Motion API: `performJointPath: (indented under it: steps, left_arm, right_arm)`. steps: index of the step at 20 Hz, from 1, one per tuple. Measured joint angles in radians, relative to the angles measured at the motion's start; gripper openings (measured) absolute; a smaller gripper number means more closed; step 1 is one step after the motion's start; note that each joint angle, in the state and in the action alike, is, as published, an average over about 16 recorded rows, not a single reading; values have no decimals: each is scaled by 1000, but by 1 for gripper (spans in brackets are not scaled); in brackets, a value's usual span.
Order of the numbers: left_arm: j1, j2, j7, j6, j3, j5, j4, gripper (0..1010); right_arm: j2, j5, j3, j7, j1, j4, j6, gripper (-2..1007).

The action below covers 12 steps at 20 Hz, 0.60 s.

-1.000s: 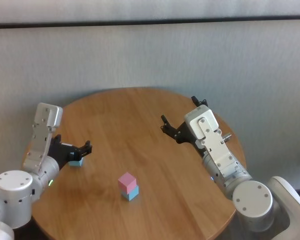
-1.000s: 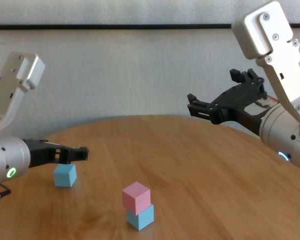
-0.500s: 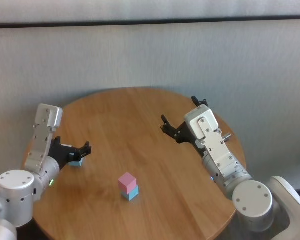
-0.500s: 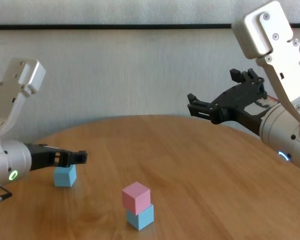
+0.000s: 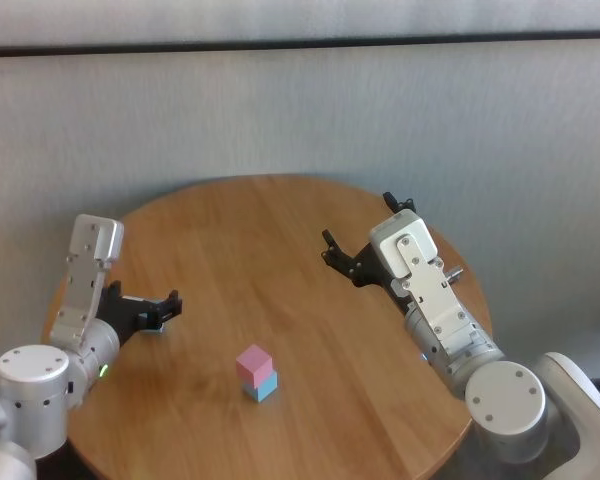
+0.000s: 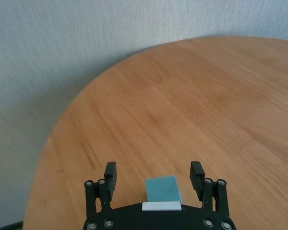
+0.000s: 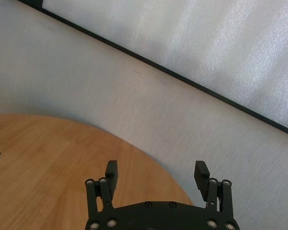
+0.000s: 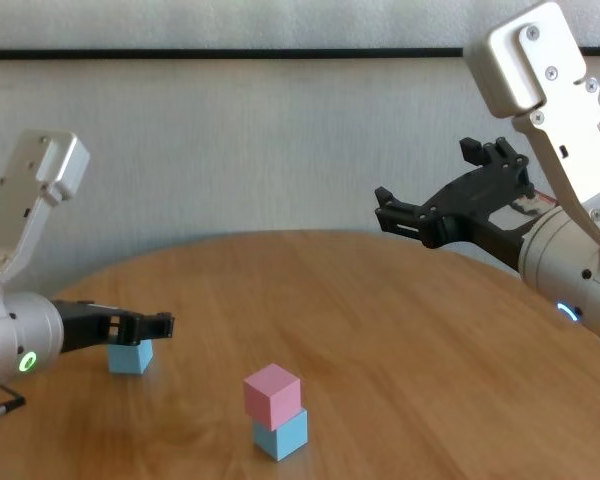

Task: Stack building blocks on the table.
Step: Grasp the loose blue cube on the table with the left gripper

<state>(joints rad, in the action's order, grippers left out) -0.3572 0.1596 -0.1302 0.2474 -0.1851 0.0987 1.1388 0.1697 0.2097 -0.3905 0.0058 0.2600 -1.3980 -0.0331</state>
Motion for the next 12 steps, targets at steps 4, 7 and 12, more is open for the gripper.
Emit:
performJointPath:
  steps: [4, 7, 12]
  left_arm:
    - [2, -5, -7, -1, 8, -3, -8, 1002]
    - [2, -8, -14, -2, 14, -6, -14, 1002]
    - [2, -11, -26, -3, 21, -11, -25, 1002]
  right_arm:
    - [0, 0, 0, 0, 0, 0, 0, 1005]
    - [0, 0, 0, 0, 0, 0, 0, 1004]
    - [0, 0, 0, 0, 0, 0, 0, 1005]
